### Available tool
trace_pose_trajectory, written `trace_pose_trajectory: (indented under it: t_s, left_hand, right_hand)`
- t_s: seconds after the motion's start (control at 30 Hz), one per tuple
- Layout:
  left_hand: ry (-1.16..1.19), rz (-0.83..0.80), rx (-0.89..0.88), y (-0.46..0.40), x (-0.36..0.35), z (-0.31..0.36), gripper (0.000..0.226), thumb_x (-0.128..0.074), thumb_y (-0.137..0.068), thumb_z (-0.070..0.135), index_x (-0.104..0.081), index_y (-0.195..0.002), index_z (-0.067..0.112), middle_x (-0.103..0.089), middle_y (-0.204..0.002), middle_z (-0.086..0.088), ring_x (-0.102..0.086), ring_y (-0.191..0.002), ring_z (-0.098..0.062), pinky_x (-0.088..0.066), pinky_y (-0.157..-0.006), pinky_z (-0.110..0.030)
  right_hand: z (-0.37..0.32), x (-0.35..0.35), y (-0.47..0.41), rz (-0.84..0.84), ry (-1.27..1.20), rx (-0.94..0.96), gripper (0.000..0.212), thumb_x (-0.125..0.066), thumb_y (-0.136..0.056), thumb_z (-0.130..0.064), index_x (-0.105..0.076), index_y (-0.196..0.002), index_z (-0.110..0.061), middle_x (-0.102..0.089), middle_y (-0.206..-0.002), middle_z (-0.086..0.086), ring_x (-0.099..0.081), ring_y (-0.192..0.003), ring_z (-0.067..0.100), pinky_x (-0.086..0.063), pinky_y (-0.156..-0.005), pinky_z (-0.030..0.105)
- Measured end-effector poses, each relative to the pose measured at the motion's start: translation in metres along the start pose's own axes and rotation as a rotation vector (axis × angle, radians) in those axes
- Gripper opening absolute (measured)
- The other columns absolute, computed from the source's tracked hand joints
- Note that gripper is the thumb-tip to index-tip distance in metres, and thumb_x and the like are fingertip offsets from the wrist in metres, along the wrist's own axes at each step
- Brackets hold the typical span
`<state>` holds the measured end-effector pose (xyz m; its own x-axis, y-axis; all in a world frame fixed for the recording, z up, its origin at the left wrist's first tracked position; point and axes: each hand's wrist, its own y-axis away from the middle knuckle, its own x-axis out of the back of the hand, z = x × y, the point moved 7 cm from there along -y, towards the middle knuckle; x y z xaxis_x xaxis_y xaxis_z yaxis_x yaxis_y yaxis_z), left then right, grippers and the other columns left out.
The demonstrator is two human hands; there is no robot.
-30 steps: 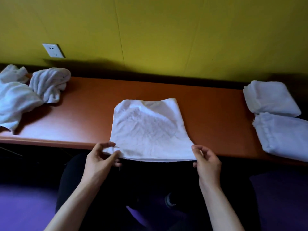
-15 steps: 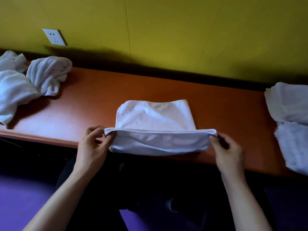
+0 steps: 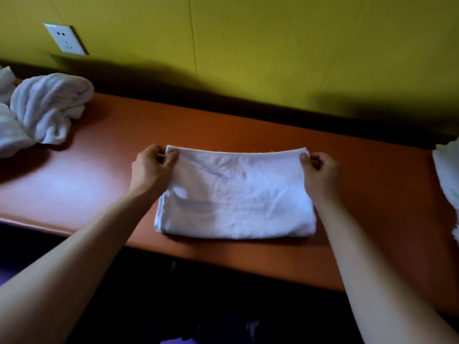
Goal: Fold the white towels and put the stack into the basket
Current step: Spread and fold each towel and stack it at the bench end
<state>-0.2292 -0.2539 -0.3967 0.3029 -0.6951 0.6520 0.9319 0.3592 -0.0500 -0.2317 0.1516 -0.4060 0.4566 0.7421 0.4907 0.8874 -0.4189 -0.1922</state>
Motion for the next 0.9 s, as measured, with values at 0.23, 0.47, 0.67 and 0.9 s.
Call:
trace_pose_trajectory:
  t_s: [0.23, 0.47, 0.67, 0.9]
  left_hand:
    - [-0.326, 0.046, -0.253, 0.017, -0.026, -0.018, 0.048, -0.065, -0.090, 0.036, -0.050, -0.133, 0.020, -0.053, -0.125, -0.013, -0.052, -0.104, -0.038, -0.042, -0.089, -0.047]
    - [-0.635, -0.135, -0.623, 0.085, -0.046, -0.009, 0.045, -0.045, -0.094, 0.044, -0.059, -0.133, 0.026, -0.048, -0.149, -0.014, -0.043, -0.135, -0.045, -0.041, -0.102, -0.056]
    - [-0.737, -0.382, -0.412, 0.104, -0.063, -0.032, 0.065, -0.025, -0.095, 0.052, -0.029, -0.156, 0.031, -0.030, -0.162, -0.009, -0.027, -0.148, -0.043, -0.032, -0.110, -0.063]
    - [-0.655, -0.437, -0.387, 0.104, -0.053, -0.026, 0.070, -0.016, -0.091, 0.057, -0.029, -0.156, 0.034, -0.026, -0.164, -0.008, -0.022, -0.150, -0.040, -0.023, -0.116, -0.059]
  right_hand:
    - [0.019, -0.023, 0.004, -0.125, 0.217, 0.018, 0.028, -0.055, -0.098, -0.043, -0.059, -0.092, -0.016, -0.061, -0.074, -0.001, -0.055, -0.062, 0.022, -0.038, -0.053, 0.031]
    - [0.027, 0.019, 0.066, -0.147, 0.566, -0.263, 0.045, -0.052, -0.093, -0.056, -0.057, -0.105, -0.012, -0.064, -0.110, 0.015, -0.059, -0.104, 0.038, -0.035, -0.074, 0.036]
    - [0.038, 0.020, 0.098, -0.244, 0.353, -0.496, 0.065, -0.072, -0.078, -0.054, -0.062, -0.118, -0.004, -0.068, -0.111, 0.016, -0.065, -0.100, 0.036, -0.049, -0.078, 0.037]
    - [0.022, 0.014, 0.094, -0.300, -0.159, -0.726, 0.022, -0.074, -0.083, -0.011, -0.072, -0.104, -0.002, -0.076, -0.084, 0.011, -0.072, -0.073, 0.025, -0.054, -0.069, 0.032]
